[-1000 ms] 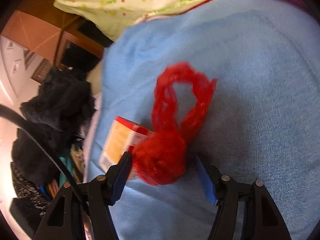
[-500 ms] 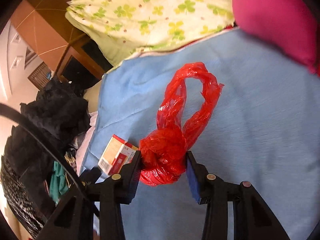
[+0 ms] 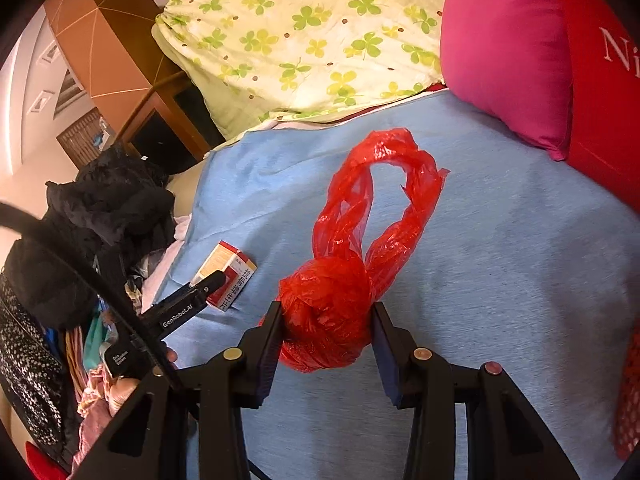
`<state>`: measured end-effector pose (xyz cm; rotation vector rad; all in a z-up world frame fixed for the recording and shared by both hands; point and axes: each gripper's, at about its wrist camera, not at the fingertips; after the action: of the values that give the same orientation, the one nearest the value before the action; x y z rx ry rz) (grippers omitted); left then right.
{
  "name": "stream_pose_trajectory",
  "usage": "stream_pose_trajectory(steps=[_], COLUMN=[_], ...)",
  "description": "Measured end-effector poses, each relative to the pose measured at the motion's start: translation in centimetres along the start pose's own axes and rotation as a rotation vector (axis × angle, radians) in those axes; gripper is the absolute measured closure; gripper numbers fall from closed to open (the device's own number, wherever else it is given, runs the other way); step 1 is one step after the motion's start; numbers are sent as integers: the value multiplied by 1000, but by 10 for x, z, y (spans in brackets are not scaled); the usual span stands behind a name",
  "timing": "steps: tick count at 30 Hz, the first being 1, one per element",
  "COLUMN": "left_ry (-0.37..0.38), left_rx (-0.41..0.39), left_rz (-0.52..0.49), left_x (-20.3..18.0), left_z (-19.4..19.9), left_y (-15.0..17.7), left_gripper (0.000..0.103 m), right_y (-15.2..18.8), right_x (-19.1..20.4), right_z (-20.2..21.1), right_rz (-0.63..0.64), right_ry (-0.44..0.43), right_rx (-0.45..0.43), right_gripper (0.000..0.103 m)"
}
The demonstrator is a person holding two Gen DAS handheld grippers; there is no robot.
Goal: Collect trash
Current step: 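Grasp the red plastic bag with the right tool while the left grasps the orange box, then carry the red bag with the right tool over the red basket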
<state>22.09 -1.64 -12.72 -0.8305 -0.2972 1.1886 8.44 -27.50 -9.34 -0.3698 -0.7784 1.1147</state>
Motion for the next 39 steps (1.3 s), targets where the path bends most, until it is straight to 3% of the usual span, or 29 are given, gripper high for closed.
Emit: stream_pose_trajectory(steps=[2, 13, 23, 34, 39], left_ry=[-7, -14, -24, 1, 13], left_rx=[14, 13, -100, -130, -154], left_rz=[1, 35, -39, -84, -94], left_x=[0, -7, -44, -66, -81], left_z=[-3, 5, 66, 115, 133], left_y=[0, 0, -10, 15, 41], left_gripper=[45, 47, 47, 47, 47], right_y=[1, 9, 13, 13, 12], right_x=[-2, -6, -16, -22, -27], right_z=[4, 29, 43, 63, 77], right_rz=[8, 87, 119, 135, 137], right_ry=[3, 27, 23, 12, 7], right_rx=[-11, -76, -105, -165, -208], right_gripper=[58, 58, 58, 58, 58])
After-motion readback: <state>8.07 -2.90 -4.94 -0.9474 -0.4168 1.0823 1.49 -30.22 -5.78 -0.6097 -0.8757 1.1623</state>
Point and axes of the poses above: each gripper's, at about its wrist camera, not at the fingertips, and z roughly against the way its jaws point, x to its left, y to its underside, and after that the axes turned 7 degrees about y, right-handed
